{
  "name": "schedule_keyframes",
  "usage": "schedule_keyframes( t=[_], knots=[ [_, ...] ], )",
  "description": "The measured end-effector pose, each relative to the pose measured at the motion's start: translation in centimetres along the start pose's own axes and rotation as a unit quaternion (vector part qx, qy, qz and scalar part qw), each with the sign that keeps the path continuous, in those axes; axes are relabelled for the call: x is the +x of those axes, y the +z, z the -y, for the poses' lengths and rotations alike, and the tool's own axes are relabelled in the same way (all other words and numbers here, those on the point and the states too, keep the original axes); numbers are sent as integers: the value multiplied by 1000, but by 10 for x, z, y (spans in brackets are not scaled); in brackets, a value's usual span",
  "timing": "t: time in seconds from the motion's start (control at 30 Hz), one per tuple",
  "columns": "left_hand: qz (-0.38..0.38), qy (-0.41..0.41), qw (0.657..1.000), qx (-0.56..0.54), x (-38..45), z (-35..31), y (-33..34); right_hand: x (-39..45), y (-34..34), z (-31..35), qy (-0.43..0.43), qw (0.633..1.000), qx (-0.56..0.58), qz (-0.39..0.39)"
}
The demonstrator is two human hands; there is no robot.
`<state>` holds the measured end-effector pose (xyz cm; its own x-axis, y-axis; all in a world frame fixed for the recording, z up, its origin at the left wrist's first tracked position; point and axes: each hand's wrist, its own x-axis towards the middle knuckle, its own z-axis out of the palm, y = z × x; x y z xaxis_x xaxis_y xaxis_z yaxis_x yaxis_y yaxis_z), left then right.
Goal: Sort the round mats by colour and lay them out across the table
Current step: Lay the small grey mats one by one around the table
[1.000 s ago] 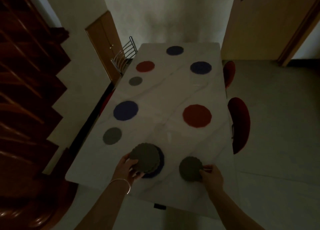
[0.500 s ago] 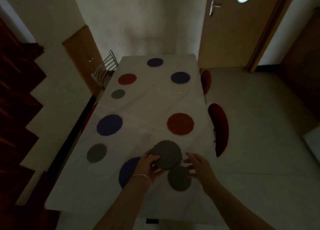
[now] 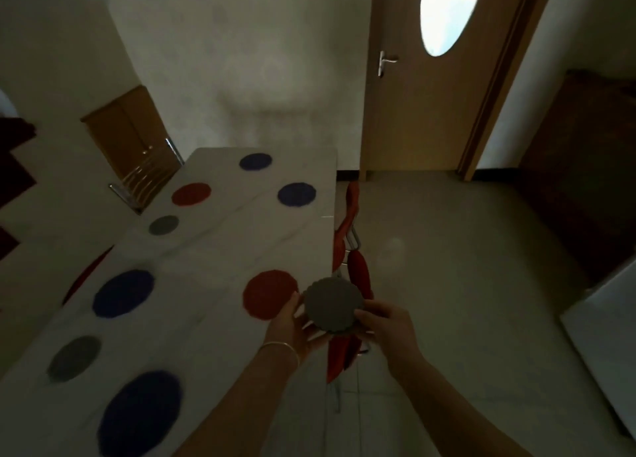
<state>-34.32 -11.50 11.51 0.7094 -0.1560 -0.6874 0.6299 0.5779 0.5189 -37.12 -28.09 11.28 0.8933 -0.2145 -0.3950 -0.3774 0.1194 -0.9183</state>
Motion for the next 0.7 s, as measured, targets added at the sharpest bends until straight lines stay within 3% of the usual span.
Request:
schedule_keyframes(
  t=[0.3, 0.47, 0.7],
  knots=[
    [-35, 57, 997, -37, 19, 52, 93, 64, -90, 40, 14, 996, -23, 89],
    [-70, 85, 992, -56, 44, 38, 101, 105, -83, 60, 23, 990, -31, 134],
    [-96, 106, 988, -58, 120, 8, 98, 190, -54, 75, 96, 986, -24, 135]
  ],
)
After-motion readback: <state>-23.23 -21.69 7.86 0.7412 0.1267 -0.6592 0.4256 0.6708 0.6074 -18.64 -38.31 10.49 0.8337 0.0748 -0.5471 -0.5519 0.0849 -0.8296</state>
